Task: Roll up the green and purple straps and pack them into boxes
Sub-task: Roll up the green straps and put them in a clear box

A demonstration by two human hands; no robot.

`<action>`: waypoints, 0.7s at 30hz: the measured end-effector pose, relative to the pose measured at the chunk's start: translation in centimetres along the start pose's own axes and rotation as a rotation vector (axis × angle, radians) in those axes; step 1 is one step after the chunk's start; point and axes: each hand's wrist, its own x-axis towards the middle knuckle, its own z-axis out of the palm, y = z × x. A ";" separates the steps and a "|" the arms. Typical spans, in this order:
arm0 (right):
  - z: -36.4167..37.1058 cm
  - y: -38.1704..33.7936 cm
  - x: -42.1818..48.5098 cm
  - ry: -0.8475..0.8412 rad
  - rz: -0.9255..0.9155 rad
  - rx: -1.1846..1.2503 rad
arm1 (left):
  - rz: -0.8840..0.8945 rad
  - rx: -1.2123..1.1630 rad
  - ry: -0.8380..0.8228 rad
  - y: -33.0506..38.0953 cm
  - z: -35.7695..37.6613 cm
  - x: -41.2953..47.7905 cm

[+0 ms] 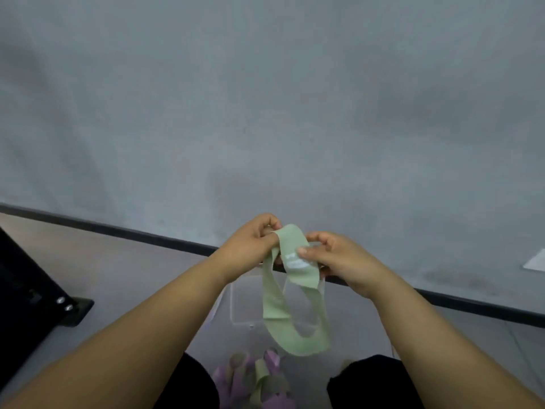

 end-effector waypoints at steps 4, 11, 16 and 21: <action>-0.5 2.3 1.4 -0.128 0.048 0.060 | 0.008 -0.038 0.143 0.4 -2.1 2.0; -0.7 4.7 6.9 0.172 0.003 0.133 | -0.182 0.042 0.180 -7.1 -5.0 4.8; -0.8 6.7 10.8 0.219 0.022 0.144 | -0.266 -0.025 0.039 -13.5 -4.9 5.7; -1.6 9.5 13.8 0.325 0.166 0.779 | -0.436 0.202 -0.233 -18.5 -4.6 6.7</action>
